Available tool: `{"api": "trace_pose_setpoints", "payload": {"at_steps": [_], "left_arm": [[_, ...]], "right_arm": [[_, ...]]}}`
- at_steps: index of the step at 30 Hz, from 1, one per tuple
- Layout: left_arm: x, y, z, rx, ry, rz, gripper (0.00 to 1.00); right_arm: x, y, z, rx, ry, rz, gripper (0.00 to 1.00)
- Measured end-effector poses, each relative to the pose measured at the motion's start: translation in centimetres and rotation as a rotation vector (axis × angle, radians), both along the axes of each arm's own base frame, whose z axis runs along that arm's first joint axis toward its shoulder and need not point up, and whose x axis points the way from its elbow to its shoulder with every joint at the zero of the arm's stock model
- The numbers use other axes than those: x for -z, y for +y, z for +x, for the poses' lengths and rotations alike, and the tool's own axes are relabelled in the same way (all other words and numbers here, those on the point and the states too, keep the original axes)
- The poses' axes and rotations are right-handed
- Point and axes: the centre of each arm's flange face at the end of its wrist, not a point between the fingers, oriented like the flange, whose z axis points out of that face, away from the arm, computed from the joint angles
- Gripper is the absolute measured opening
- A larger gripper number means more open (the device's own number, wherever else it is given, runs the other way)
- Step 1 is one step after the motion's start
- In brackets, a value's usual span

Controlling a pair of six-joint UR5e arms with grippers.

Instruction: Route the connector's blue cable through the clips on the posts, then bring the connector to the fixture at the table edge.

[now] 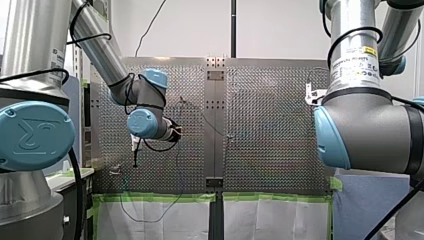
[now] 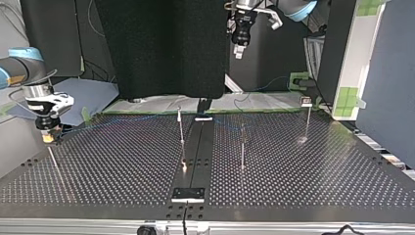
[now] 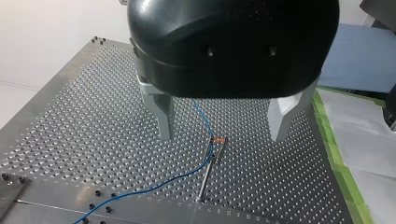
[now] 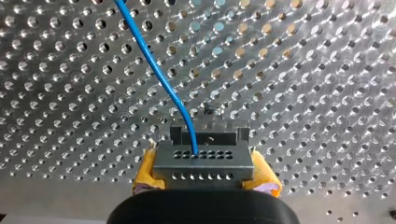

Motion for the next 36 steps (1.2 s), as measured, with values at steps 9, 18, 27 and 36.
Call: {"api": "trace_pose_setpoints", "payload": {"at_steps": [9, 18, 27, 36], "left_arm": [[0.0, 0.0, 0.0, 0.000, 0.000, 0.000, 1.00], [0.0, 0.0, 0.0, -0.001, 0.000, 0.000, 1.00], [-0.1, 0.0, 0.2, -0.003, -0.002, 0.000, 1.00], [-0.2, 0.0, 0.4, -0.005, -0.002, 0.002, 1.00]], "right_arm": [[0.4, -0.3, 0.1, -0.015, 0.000, -0.010, 0.00], [1.1, -0.6, 0.1, -0.017, 0.006, -0.016, 0.00], [1.0, -0.8, 0.2, -0.023, 0.005, -0.034, 0.00], [0.8, -0.9, 0.3, -0.032, 0.005, -0.046, 0.00]]}}
